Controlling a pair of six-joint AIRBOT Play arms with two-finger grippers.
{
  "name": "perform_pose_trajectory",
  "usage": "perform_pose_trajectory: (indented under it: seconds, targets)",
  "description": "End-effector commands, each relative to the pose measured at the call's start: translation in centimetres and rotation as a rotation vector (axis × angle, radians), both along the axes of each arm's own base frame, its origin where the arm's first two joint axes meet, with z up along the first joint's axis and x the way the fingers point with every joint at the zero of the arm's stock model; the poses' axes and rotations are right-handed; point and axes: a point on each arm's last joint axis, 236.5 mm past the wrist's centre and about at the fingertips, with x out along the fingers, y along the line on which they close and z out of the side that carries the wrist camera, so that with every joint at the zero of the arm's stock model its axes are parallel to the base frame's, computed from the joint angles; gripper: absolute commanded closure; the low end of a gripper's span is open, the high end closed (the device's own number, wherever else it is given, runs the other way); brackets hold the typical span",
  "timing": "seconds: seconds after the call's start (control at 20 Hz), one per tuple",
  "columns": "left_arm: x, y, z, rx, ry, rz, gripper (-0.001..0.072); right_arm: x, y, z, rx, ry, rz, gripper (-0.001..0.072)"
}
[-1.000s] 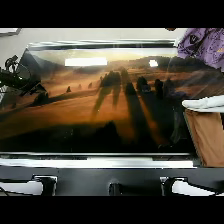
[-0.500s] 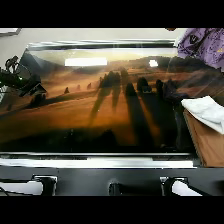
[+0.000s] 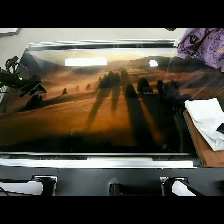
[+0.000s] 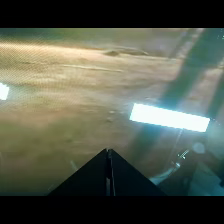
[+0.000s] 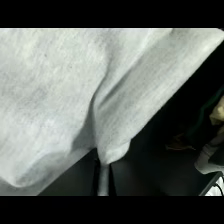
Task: Fold the clothes and pants, and hang the long-sleeved shirts on hangers.
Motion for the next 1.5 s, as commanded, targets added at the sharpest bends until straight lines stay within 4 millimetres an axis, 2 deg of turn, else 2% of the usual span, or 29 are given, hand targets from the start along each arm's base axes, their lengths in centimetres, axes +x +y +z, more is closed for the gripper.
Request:
perform_pose_trajectory:
  seconds: [0.0, 0.65, 0.7, 0.8, 0.95, 1.0, 1.05, 1.1, 1.15, 1.25, 1.3, 1.35, 1.45]
  targets:
    - [0.0, 0.0, 0.0, 0.0, 0.001, -0.001, 0.0691, -1.5, 0.0, -0.6, -0.007, 0.06, -0.004, 0.068]
    - [-0.1, 0.0, 0.0, 0.0, 0.002, -0.001, 0.0691, -3.5, -0.3, 0.4, -0.028, 0.155, -0.015, 0.0678]
    - [-0.1, 0.0, 0.0, 0.0, 0.002, -0.001, 0.0691, -3.8, -0.6, 0.7, -0.039, 0.171, -0.016, 0.0655]
    - [-0.1, 0.0, 0.0, 0.0, 0.003, -0.001, 0.0691, -4.2, -0.9, 1.1, -0.058, 0.191, -0.017, 0.0327]
    - [-0.1, 0.0, 0.0, 0.0, 0.002, -0.001, 0.0691, -4.0, -1.7, 1.4, -0.095, 0.187, -0.004, 0.0315]
    - [0.0, 0.0, 0.0, 0.0, 0.001, -0.001, 0.0691, -2.9, -1.7, 1.1, -0.091, 0.134, 0.014, 0.0317]
    - [0.0, 0.0, 0.0, 0.0, 0.001, -0.001, 0.0691, -0.8, -1.3, 0.7, -0.07, 0.042, 0.046, 0.0332]
    - [0.0, 0.0, 0.0, 0.003, -0.005, -0.006, 0.0691, 2.7, -0.2, 0.5, -0.033, -0.096, 0.123, 0.0379]
    - [0.1, 0.0, 0.3, 0.012, -0.023, -0.023, 0.0691, 6.8, 1.5, 0.7, 0.006, -0.245, 0.232, 0.0386]
    - [0.6, 0.2, 1.5, 0.045, -0.091, -0.063, 0.0692, 15.2, 7.1, 2.8, 0.066, -0.538, 0.478, 0.0471]
    - [0.8, 0.5, 2.2, 0.085, -0.134, -0.092, 0.0692, 18.2, 10.7, 3.9, 0.1, -0.645, 0.575, 0.0524]
    - [0.8, 0.6, 2.9, 0.125, -0.168, -0.114, 0.0693, 20.0, 14.2, 4.4, 0.149, -0.703, 0.65, 0.0567]
    - [0.4, 0.4, 4.0, 0.19, -0.227, -0.14, 0.0693, 22.3, 22.1, 5.0, 0.26, -0.785, 0.79, 0.0636]
